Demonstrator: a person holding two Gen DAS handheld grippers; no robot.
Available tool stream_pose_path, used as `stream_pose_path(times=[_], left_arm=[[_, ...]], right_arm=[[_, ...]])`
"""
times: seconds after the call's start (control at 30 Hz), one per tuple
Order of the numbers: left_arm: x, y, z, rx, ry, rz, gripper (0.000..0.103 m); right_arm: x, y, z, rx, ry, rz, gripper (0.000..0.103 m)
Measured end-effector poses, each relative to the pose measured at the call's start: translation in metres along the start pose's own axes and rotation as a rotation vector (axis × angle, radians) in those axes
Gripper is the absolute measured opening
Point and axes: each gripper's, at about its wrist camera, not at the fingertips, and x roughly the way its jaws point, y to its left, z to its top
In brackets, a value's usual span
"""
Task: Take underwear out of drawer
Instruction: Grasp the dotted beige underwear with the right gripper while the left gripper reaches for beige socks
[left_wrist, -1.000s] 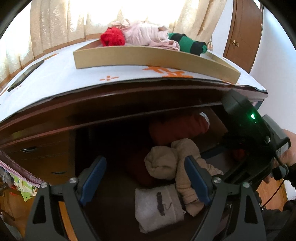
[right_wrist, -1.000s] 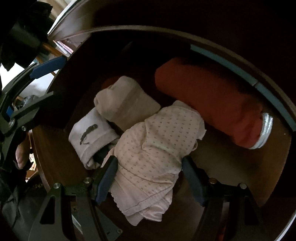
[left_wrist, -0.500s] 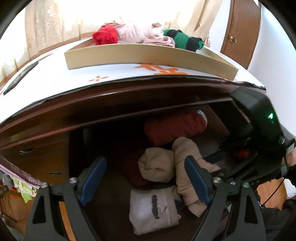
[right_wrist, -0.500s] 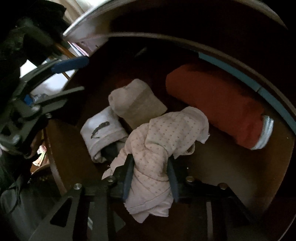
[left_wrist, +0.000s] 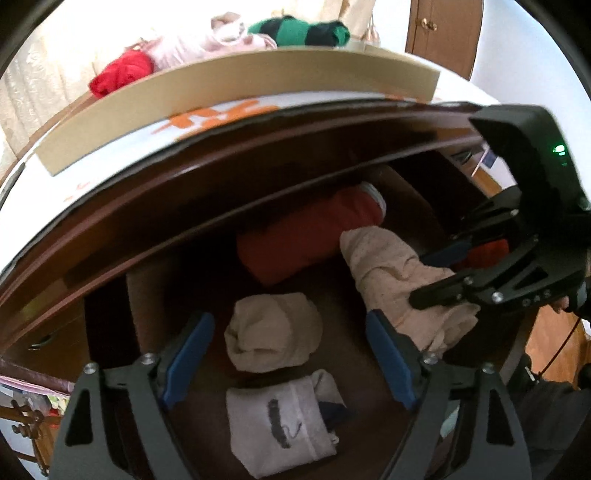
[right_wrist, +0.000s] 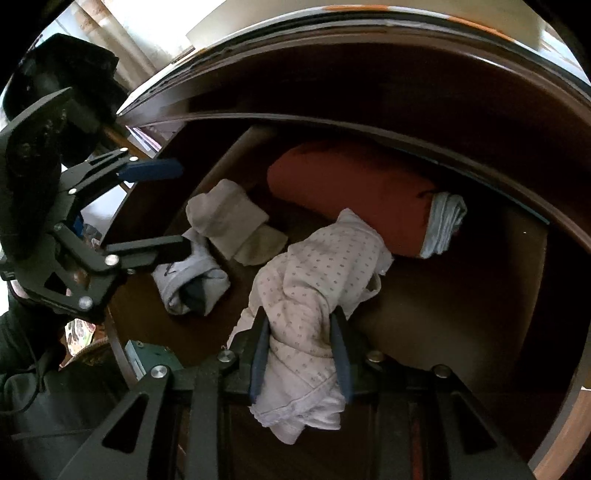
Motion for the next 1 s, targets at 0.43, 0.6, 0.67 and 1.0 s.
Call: stream_pose_path(times=[0.43,0.6,0.67,1.0], left_arm=[[0.041,-0.005,0.011,0.059,0.19,-0.032,0.07],[0.053,-0.008,0.011,0.073,0.233,-0.028,0.065],[0.059,-0.015,0.011,0.079,0.243,-0.016,0.05],[0.059,-0.028,0.002,0.116,0.218,0.016,0.028]], right_arm=[[-0.005,-0.012,-0.008,0.005,-0.004,0.023,0.034],[-0.003,-0.01,-0.008,-0.001,-0.001,0.015,0.034],[-0.004,-0.009,-0.008,-0.003,-0.004,0.01,0.034],[-0.008,-0.004,-0.012,-0.012,-0.033,-0.009,0.034]])
